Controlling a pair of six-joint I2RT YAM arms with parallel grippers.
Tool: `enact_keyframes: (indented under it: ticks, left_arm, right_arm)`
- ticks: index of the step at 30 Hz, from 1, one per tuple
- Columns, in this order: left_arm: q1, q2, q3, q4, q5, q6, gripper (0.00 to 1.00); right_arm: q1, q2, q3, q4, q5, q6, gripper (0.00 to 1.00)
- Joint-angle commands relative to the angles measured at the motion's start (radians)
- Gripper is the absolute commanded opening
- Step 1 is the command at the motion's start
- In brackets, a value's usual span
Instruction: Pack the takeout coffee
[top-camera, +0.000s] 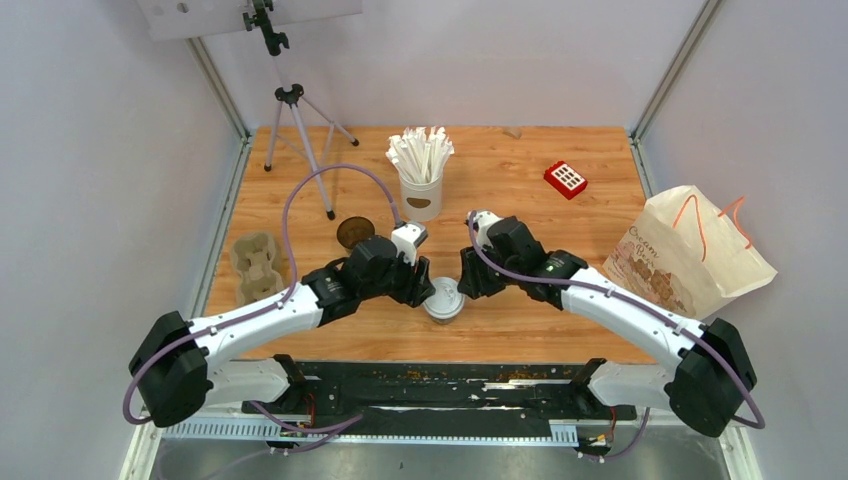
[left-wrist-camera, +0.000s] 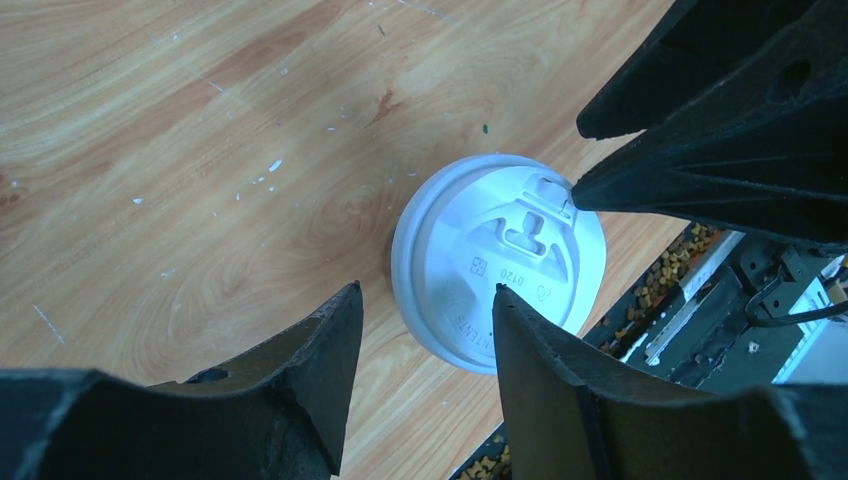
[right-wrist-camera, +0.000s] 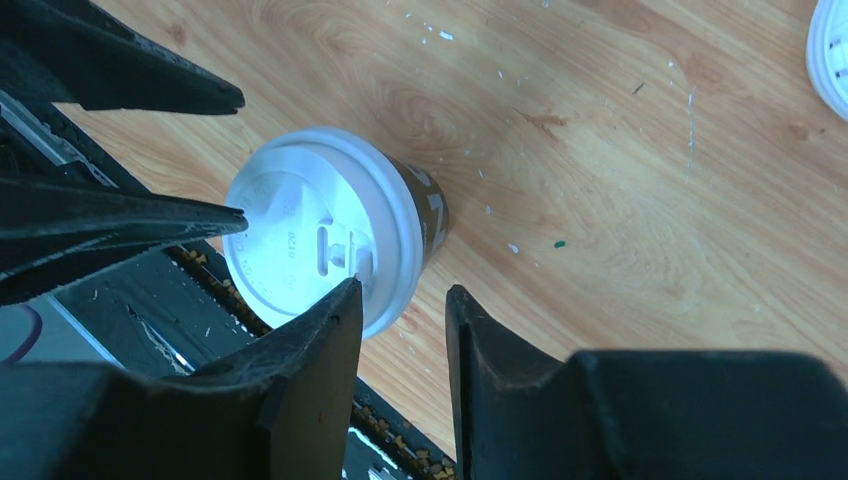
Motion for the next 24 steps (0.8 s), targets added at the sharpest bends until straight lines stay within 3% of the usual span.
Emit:
enact_keyframes:
  ticks: [1,10,16,24]
  left_arm:
    - [0.002,0.009,-0.015,0.051,0.000,0.004,0.57]
    - [0.002,0.069,-0.009,0.045,0.059,0.050,0.45]
    - [0.002,0.094,-0.007,0.046,0.083,0.055,0.43]
    - [0.001,0.112,-0.007,0.040,0.089,0.057,0.41]
  right_arm:
    - [-0.004,0.040,0.083,0.003,-0.007,-0.038,0.36]
    - [-0.003,0.059,0.134,-0.029,-0.040,-0.047,0.34]
    - [-0.004,0.068,0.122,-0.032,-0.093,-0.014,0.35]
    - [-0.004,0.053,0.114,-0.087,-0.050,-0.005,0.35]
